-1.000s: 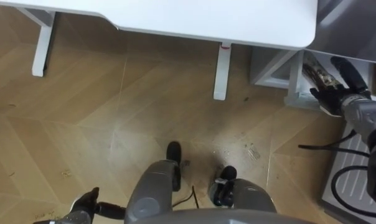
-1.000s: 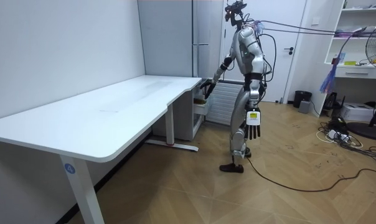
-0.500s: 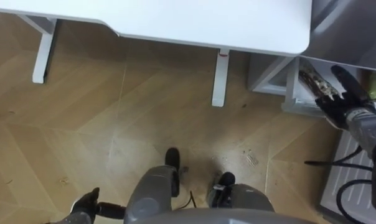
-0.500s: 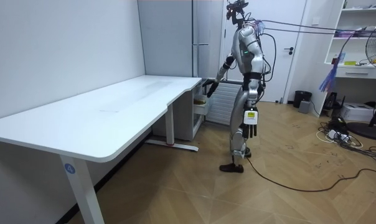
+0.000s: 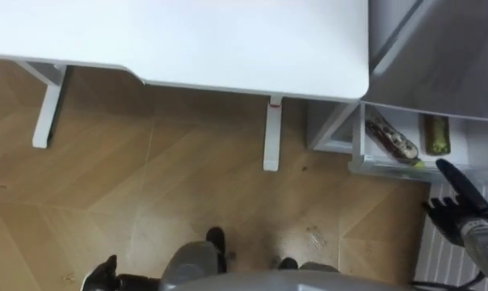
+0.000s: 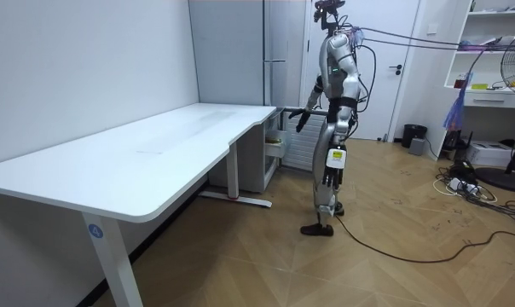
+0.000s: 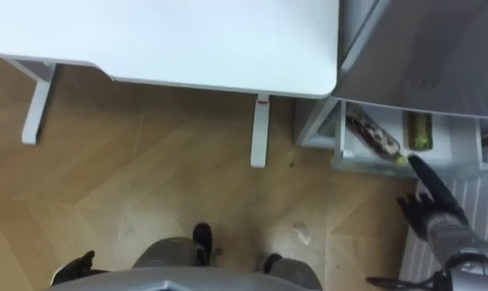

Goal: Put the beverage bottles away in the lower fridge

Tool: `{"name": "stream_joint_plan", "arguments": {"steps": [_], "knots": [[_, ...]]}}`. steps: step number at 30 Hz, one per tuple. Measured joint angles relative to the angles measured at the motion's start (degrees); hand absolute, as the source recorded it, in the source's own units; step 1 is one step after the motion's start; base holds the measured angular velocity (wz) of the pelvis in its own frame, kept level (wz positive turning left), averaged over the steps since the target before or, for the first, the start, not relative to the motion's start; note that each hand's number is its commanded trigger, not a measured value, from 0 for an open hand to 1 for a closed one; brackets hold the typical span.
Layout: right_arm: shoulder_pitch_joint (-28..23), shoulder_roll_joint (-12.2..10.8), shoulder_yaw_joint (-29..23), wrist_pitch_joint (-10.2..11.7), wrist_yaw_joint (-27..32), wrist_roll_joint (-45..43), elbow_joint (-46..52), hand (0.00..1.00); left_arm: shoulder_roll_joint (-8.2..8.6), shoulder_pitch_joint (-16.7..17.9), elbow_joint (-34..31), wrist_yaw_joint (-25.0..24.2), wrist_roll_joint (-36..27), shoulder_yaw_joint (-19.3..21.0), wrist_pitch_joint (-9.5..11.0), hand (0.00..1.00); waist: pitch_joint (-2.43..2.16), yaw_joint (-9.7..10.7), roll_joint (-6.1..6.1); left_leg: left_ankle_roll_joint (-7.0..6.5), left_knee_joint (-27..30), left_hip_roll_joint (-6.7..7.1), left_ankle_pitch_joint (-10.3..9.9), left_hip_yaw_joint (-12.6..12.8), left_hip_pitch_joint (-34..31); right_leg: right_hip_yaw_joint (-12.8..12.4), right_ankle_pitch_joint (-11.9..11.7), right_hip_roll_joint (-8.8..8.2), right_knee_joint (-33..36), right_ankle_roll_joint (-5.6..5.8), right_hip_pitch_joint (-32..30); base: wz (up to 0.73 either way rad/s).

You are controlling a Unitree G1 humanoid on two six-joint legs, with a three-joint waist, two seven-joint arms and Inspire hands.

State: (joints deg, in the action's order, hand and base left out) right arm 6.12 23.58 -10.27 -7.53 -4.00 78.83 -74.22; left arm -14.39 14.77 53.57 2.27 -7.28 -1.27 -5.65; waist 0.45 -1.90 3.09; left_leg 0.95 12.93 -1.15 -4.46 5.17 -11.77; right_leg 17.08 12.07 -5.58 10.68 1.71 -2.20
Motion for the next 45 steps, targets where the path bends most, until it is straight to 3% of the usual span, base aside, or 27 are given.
{"name": "stream_joint_plan", "arguments": {"steps": [7,13,25,29,32,36,41,45], "knots": [[-5.8,-4.2,0.1,0.0,-0.9,-5.4,0.1,0.0,0.39,0.8,-0.7,0.9,0.1,0.1,1.0,0.0,-0.39,0.6,0.19,0.27,-1.7,-0.13,-0.4,1.4,4.7,-1.3,0.0,0.12,-1.0,0.11,3.6,-0.11],[-9.3,-6.3,-0.1,0.0,-1.2,-11.7,0.2,0.0,2.51,1.1,0.6,1.5,0.6,4.7,1.1,0.0,-0.22,1.3,0.14,0.25,-2.8,-0.13,-0.8,2.7,7.7,-2.6,0.2,-0.02,-1.0,0.38,5.5,-0.12],[-13.3,-11.1,-0.1,0.0,-2.6,-11.6,0.2,0.0,3.78,1.6,2.5,1.6,1.3,5.6,1.1,0.0,-0.06,2.1,-0.05,-0.14,1.4,-0.06,-4.8,3.5,10.4,-2.9,1.1,-0.65,-0.8,1.23,9.6,-0.04],[-14.7,-11.2,0.0,0.0,-3.0,-11.8,0.2,0.0,3.82,1.2,5.3,1.0,4.8,5.6,1.1,0.0,-0.06,2.2,-0.29,-1.01,5.9,0.01,-8.2,4.0,9.8,-3.0,1.9,-1.51,1.0,2.25,10.3,-0.04],[-15.6,-11.2,0.0,-0.1,-3.1,-11.6,0.1,0.0,3.91,0.6,7.3,0.8,6.7,5.6,0.8,0.0,0.16,2.3,-0.9,-2.06,8.1,0.02,-10.6,4.1,9.6,-2.6,2.5,-2.43,6.4,3.05,8.9,-0.03],[-16.5,-11.4,0.0,-0.4,-4.4,-11.5,-0.4,0.0,3.77,0.5,7.8,0.9,8.0,5.5,0.4,0.0,0.08,2.8,-1.25,-3.62,8.3,-0.07,-11.6,4.0,11.0,-3.2,1.1,-3.62,12.8,3.42,7.1,-0.01],[-16.2,-11.6,0.0,-1.4,-4.5,-12.3,-1.9,0.0,3.24,0.0,8.8,0.8,8.0,5.5,-0.3,0.0,0.08,3.1,-1.33,-4.93,7.5,0.62,-12.2,5.4,12.9,-6.1,-0.3,-4.06,12.9,3.54,7.1,-0.14],[-16.3,-12.5,0.0,-1.4,-4.3,-13.2,-1.9,0.0,2.61,0.5,8.9,1.0,8.0,5.6,-0.3,0.0,0.09,3.0,-1.05,-5.29,6.7,0.95,-12.1,6.3,13.4,-6.3,-0.6,-4.04,9.5,3.39,8.1,-0.19]]}}
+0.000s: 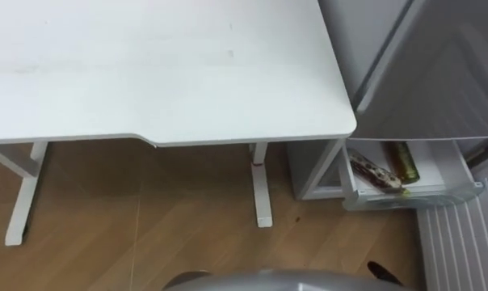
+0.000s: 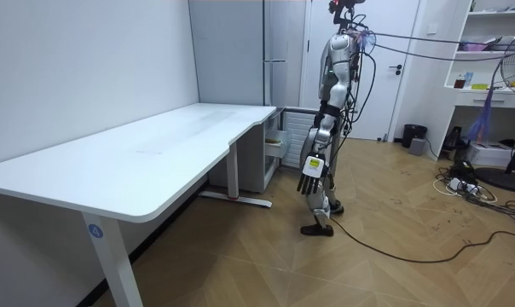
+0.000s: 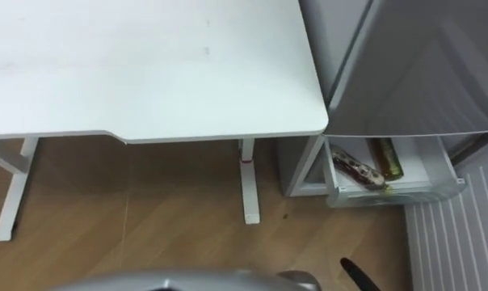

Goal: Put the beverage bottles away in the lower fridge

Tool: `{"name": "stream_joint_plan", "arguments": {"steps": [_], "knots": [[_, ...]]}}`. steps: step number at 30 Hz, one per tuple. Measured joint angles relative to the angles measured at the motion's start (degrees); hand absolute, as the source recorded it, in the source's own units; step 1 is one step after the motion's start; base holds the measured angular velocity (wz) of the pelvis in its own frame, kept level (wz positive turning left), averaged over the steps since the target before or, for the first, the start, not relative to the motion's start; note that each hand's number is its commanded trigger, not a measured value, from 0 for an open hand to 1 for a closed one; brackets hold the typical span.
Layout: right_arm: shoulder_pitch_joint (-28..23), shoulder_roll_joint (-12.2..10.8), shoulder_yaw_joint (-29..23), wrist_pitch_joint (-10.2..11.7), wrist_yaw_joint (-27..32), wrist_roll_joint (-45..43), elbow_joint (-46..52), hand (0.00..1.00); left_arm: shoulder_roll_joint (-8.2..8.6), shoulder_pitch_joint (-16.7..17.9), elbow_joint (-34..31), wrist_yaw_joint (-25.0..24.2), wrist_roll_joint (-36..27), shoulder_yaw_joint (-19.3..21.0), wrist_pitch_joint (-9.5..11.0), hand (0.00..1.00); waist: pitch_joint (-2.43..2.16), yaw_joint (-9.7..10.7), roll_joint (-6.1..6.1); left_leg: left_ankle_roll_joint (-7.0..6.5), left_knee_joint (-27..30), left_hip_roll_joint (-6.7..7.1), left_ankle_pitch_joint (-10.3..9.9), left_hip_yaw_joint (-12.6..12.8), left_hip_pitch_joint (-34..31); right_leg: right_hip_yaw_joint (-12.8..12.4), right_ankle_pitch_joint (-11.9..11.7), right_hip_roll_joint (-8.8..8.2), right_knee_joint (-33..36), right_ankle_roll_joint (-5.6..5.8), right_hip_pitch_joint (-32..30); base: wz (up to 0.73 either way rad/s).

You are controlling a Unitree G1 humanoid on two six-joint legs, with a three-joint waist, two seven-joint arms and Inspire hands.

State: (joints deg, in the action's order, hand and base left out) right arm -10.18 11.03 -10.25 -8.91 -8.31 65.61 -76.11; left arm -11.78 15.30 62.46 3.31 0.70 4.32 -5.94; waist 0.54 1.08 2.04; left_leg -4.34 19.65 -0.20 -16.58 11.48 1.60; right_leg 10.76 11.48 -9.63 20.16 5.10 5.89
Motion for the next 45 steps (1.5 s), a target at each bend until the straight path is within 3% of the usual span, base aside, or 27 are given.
{"name": "stream_joint_plan", "arguments": {"steps": [3,8,9,16,19,23,25,26,29,33,36,39,42,45], "knots": [[0.2,-0.3,0.2,0.0,0.1,-0.7,0.1,0.0,0.17,0.3,0.0,0.0,0.0,0.0,-0.1,0.0,0.04,0.0,0.05,0.06,-0.3,-0.06,0.0,0.7,-0.1,0.1,-0.6,0.42,-3.9,0.75,1.5,-0.19],[1.5,-0.3,0.9,0.1,0.2,-0.9,0.0,0.0,0.17,-0.1,0.1,0.0,0.0,-0.6,-0.1,0.0,-0.04,0.2,-0.11,0.48,0.2,-0.28,0.0,1.0,-1.5,0.6,-1.0,1.09,-6.0,1.08,1.2,-0.05],[2.2,-0.3,1.5,0.1,0.3,-0.8,0.0,0.0,0.18,-0.6,0.1,0.0,0.0,-1.4,-0.1,0.0,-0.39,0.2,-0.76,0.58,0.8,-0.53,0.0,0.9,-2.5,0.5,-1.1,1.37,-6.5,1.01,0.7,0.0],[8.7,-0.3,2.0,0.8,1.7,6.2,-0.4,0.0,1.04,-4.7,1.7,1.2,-0.2,-2.8,0.0,0.0,-0.39,0.3,-1.92,0.83,3.3,-1.27,0.4,0.0,-8.7,1.6,-1.7,2.1,-7.5,0.99,-3.4,0.04],[12.4,-0.3,2.0,0.9,3.2,6.3,-0.5,0.0,1.05,-7.4,2.6,1.5,-0.6,-6.2,0.3,0.0,-0.5,0.2,-2.98,0.53,4.0,-1.26,1.3,-0.6,-12.8,1.9,-1.7,1.92,-5.9,0.99,-7.6,0.09],[17.8,0.0,-0.2,1.5,4.2,8.2,-2.6,0.0,1.06,-8.4,2.9,1.5,-0.7,-7.1,2.0,0.0,0.12,0.0,-4.82,0.22,4.6,-1.24,2.7,-0.5,-17.8,1.8,-1.4,1.43,-2.4,0.62,-14.2,-0.01],[19.5,0.2,-0.7,2.1,4.6,9.8,-2.6,0.0,1.03,-8.5,3.0,1.5,-1.1,-7.4,2.3,0.0,0.23,-0.2,-5.31,0.14,6.1,-1.29,3.0,-0.4,-21.0,1.4,-0.4,1.02,0.8,0.24,-18.2,-0.04],[20.7,0.5,-1.1,2.3,4.8,11.6,-2.6,0.0,0.98,-8.7,3.8,1.5,-1.1,-7.8,2.7,0.0,0.51,-0.9,-5.38,0.12,7.5,-1.29,2.9,-0.1,-23.1,0.1,0.7,0.63,4.0,0.16,-21.4,-0.14],[23.6,2.1,-3.1,3.3,5.6,15.5,-2.5,0.0,0.92,-9.3,5.7,1.5,-2.0,-8.1,3.1,0.0,0.97,-1.4,-5.13,0.04,11.5,-1.23,2.8,0.3,-29.3,-0.2,3.4,-0.87,12.1,-0.36,-29.7,-0.06],[27.6,4.9,-7.0,5.9,8.9,18.2,-1.0,0.0,0.45,-9.6,6.4,2.3,-4.8,-7.7,3.5,0.0,1.28,-2.6,-4.54,0.43,22.5,-2.7,0.1,0.1,-40.7,-2.4,9.0,-1.43,24.9,-1.37,-41.5,0.02],[28.9,6.6,-7.3,8.1,10.7,19.6,2.2,0.0,-0.05,-10.6,7.0,2.4,-5.2,-7.8,3.5,0.0,1.29,-2.8,-3.86,1.14,27.7,-3.11,-0.3,-0.5,-46.8,-2.7,11.7,-1.89,31.8,-2.0,-48.3,0.15],[30.0,8.5,-7.3,8.8,12.0,21.7,2.9,0.0,-0.92,-11.0,6.9,2.4,-5.2,-8.6,3.4,0.0,0.92,-2.7,-2.71,1.57,31.5,-3.18,-0.1,-1.3,-52.4,-2.1,13.3,-2.98,36.9,-3.61,-53.7,0.2],[31.9,10.9,-7.2,9.9,13.4,22.7,2.9,0.0,-1.69,-11.7,6.9,2.8,-7.4,-10.1,3.4,0.0,0.97,-2.6,-1.83,1.58,35.5,-3.66,-0.1,-2.0,-58.5,-1.4,14.0,-3.71,41.3,-4.79,-59.4,0.12],[33.9,12.4,-7.0,10.9,14.4,23.7,2.9,0.0,-2.83,-12.7,6.4,2.8,-8.1,-10.7,3.3,0.0,0.96,-2.5,-1.38,1.48,38.1,-4.2,-0.2,-2.2,-62.8,-1.8,14.2,-3.44,43.9,-4.99,-63.7,0.0]]}}
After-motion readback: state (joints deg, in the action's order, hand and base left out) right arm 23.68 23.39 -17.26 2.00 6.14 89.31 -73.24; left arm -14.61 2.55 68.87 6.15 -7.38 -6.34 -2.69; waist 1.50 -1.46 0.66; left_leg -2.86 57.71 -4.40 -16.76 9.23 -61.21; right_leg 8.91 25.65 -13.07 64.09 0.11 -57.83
